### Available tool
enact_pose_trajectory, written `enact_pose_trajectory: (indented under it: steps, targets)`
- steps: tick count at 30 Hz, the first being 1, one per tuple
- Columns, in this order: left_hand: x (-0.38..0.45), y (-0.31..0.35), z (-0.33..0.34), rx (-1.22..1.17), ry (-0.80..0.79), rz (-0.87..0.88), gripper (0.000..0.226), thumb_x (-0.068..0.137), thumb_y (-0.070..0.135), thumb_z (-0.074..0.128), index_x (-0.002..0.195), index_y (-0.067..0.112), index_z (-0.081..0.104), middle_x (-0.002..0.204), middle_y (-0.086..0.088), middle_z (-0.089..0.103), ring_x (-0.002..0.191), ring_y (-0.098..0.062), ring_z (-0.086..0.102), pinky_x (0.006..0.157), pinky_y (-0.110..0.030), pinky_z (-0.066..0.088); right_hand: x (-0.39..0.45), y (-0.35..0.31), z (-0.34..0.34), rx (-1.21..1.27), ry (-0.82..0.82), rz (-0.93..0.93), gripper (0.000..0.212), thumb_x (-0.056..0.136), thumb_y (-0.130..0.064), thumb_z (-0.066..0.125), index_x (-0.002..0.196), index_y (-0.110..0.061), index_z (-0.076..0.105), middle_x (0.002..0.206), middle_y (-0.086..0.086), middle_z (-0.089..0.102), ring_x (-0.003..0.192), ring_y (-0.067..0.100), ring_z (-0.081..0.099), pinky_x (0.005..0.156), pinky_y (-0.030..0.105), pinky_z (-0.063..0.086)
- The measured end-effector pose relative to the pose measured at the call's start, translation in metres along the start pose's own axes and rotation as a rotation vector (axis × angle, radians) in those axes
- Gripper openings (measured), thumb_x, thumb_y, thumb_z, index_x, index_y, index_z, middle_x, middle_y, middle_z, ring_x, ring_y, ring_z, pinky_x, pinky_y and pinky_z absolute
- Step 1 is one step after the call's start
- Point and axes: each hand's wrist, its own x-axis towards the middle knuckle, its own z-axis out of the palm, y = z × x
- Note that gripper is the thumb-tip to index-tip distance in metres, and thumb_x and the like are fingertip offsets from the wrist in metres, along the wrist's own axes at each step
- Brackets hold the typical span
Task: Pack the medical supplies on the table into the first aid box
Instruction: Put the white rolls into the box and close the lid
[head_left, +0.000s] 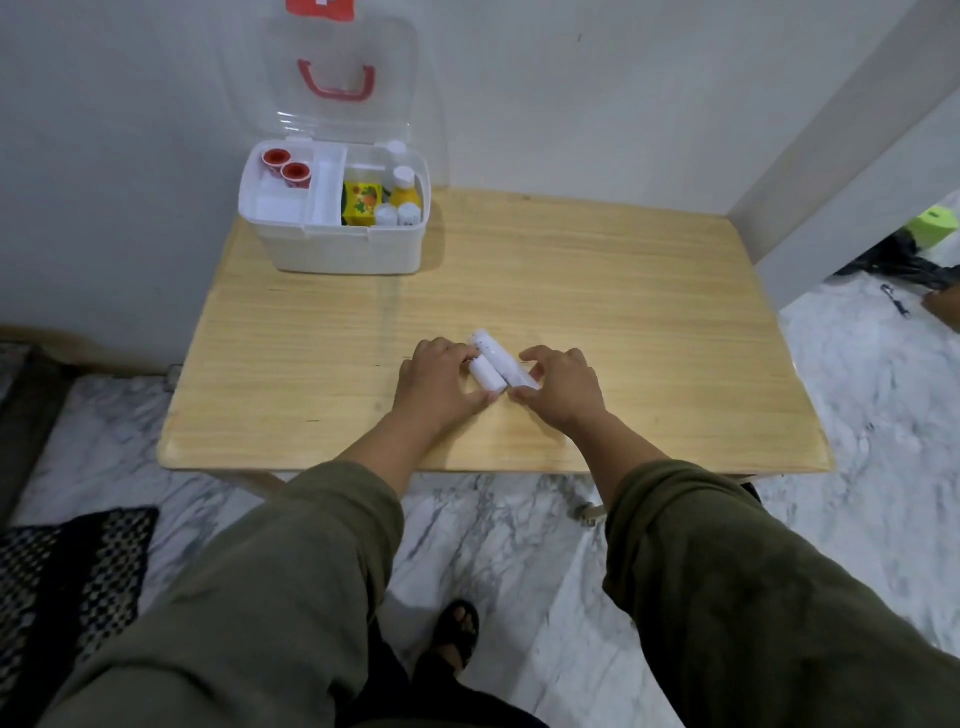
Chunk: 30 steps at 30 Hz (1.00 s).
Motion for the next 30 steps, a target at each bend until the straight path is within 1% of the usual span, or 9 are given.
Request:
enact_pose_trajectory:
  steps: [5,7,10,15,19,23,25,27,30]
  targets:
    - [-0.002,0.0,0.006,0.029,0.029,0.003,0.066,0.071,0.063,0.062,0.124,0.025,0.052,0.118,0.003,0.054,0.117,-0.018,0.043,0.093,-0.035,0.037,0.001,0.001,0.002,0.047,0.023,0.007,0.051,0.082,-0.028,0.066,0.129,-0.02,0.049,0.105,0.004,0.068,0.117,0.023,0.042,0.093,0.037,0.041]
    - [-0.002,0.002,0.007,0.039,0.022,0.007,0.065,0.071,0.064,0.061,0.123,0.025,0.051,0.117,0.005,0.053,0.117,-0.017,0.042,0.092,-0.035,0.036,0.0,0.0,0.001,0.064,0.025,0.005,0.053,0.082,-0.026,0.066,0.13,-0.02,0.047,0.095,0.002,0.065,0.115,0.023,0.043,0.093,0.038,0.041]
    - [0.0,0.004,0.007,0.022,0.024,0.002,0.062,0.072,0.06,0.062,0.122,0.024,0.052,0.117,0.003,0.053,0.117,-0.018,0.042,0.09,-0.035,0.035,-0.003,0.0,-0.001,0.081,0.031,0.0,0.057,0.08,-0.025,0.068,0.132,-0.021,0.044,0.086,-0.004,0.058,0.114,0.023,0.044,0.094,0.039,0.041]
    - [0.002,0.004,-0.008,-0.036,0.018,0.021,0.061,0.073,0.049,0.068,0.125,0.023,0.052,0.123,0.001,0.052,0.119,-0.019,0.042,0.094,-0.034,0.037,-0.004,-0.002,-0.009,0.151,0.083,0.028,0.065,0.079,-0.023,0.069,0.136,-0.022,0.038,0.087,0.0,0.064,0.114,0.022,0.044,0.091,0.035,0.038]
    - [0.003,0.007,-0.039,-0.053,0.027,0.065,0.059,0.072,0.039,0.073,0.125,0.021,0.053,0.121,-0.001,0.053,0.118,-0.021,0.042,0.096,-0.034,0.039,0.0,-0.017,-0.027,0.218,0.152,0.019,0.066,0.079,-0.025,0.069,0.137,-0.022,0.037,0.093,0.005,0.069,0.114,0.023,0.045,0.088,0.033,0.037]
    - [0.005,0.003,-0.083,-0.025,0.096,0.101,0.058,0.072,0.035,0.074,0.125,0.02,0.054,0.121,-0.002,0.054,0.119,-0.022,0.043,0.098,-0.034,0.039,0.007,-0.051,-0.049,0.265,0.203,-0.028,0.063,0.081,-0.027,0.068,0.136,-0.022,0.038,0.086,0.001,0.064,0.113,0.021,0.044,0.085,0.032,0.037]
    - [0.007,-0.004,-0.109,-0.001,0.136,0.104,0.059,0.072,0.035,0.074,0.125,0.019,0.054,0.122,-0.003,0.055,0.118,-0.023,0.044,0.099,-0.035,0.039,0.012,-0.072,-0.06,0.255,0.219,-0.061,0.057,0.082,-0.029,0.067,0.133,-0.022,0.043,0.085,-0.002,0.061,0.114,0.022,0.044,0.086,0.034,0.04]
    - [0.011,-0.014,-0.136,0.021,0.193,0.104,0.058,0.071,0.034,0.075,0.123,0.017,0.056,0.121,-0.004,0.056,0.116,-0.025,0.046,0.097,-0.035,0.039,0.02,-0.094,-0.067,0.232,0.245,-0.101,0.051,0.082,-0.032,0.066,0.129,-0.02,0.05,0.093,0.001,0.067,0.116,0.025,0.045,0.091,0.038,0.042]
    - [0.017,-0.035,-0.173,0.043,0.24,0.072,0.057,0.071,0.034,0.075,0.122,0.017,0.057,0.116,-0.005,0.058,0.112,-0.025,0.046,0.093,-0.034,0.039,0.034,-0.127,-0.069,0.241,0.269,-0.13,0.049,0.081,-0.032,0.066,0.127,-0.02,0.054,0.101,0.004,0.07,0.117,0.025,0.045,0.093,0.041,0.043]
